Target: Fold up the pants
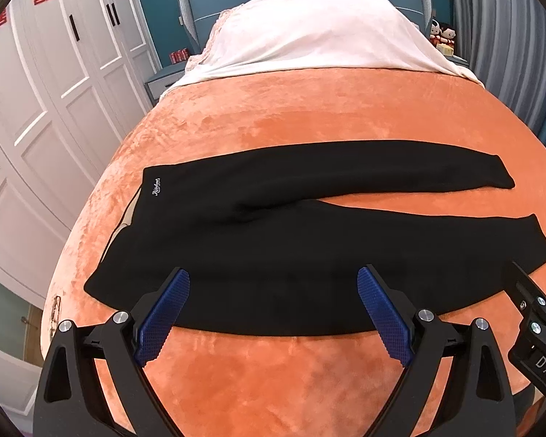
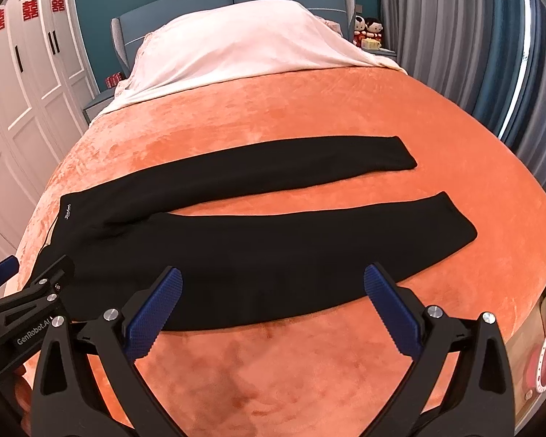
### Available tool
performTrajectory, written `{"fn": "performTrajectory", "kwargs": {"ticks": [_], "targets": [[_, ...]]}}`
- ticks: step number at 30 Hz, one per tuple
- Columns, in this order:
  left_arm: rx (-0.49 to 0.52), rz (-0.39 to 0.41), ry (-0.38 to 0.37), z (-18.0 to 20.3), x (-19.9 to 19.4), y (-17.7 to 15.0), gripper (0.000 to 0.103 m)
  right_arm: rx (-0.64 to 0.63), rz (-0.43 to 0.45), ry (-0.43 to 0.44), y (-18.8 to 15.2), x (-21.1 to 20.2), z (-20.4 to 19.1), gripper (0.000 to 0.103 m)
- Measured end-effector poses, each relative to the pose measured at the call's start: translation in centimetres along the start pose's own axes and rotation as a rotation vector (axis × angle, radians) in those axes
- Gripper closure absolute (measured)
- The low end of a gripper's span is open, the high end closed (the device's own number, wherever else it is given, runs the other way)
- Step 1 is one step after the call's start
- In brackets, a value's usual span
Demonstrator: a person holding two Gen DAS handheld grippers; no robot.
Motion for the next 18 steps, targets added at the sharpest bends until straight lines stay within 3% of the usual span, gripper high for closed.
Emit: {"fn": "performTrajectory", "kwargs": {"ticks": [5, 9, 11, 13, 18], "targets": [[0.004, -0.014, 0.000, 0.5, 1.3, 0.3, 0.011, 0.007, -0.010, 0.009, 0.0, 1.1, 0.2, 0.005], [-0.006, -0.049, -0.019, 0.3, 3.3, 0.6, 0.011, 0.079, -0.053, 0.090, 0.2, 3.7, 2.6, 0.005], [-0.037, -0.088, -0.048, -0.5, 5.3, 1.0, 0.011, 0.122, -0.060, 0.120, 0.8, 5.4, 5.4, 0.005], [-0.061, -0.118, -0.050, -1.6, 7.5, 1.5, 0.011, 0.154, -0.061, 0.091, 2.4, 7.5, 9.8, 0.005], [-0.094, -0.168, 0.025, -6.0, 15.4, 5.1, 0.011, 0.204, -0.134, -0.003, 8.8, 14.5, 21.3, 0.005]]}}
Point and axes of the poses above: each gripper's, at about its wrist camera, not at the fingertips, and x roughly the way its jaws point, z to its right, y to its top, the point moved 7 cm from there along x, roughly the way its jaws point, and after that the axes turned 11 degrees about y, right-handed, at the moved point
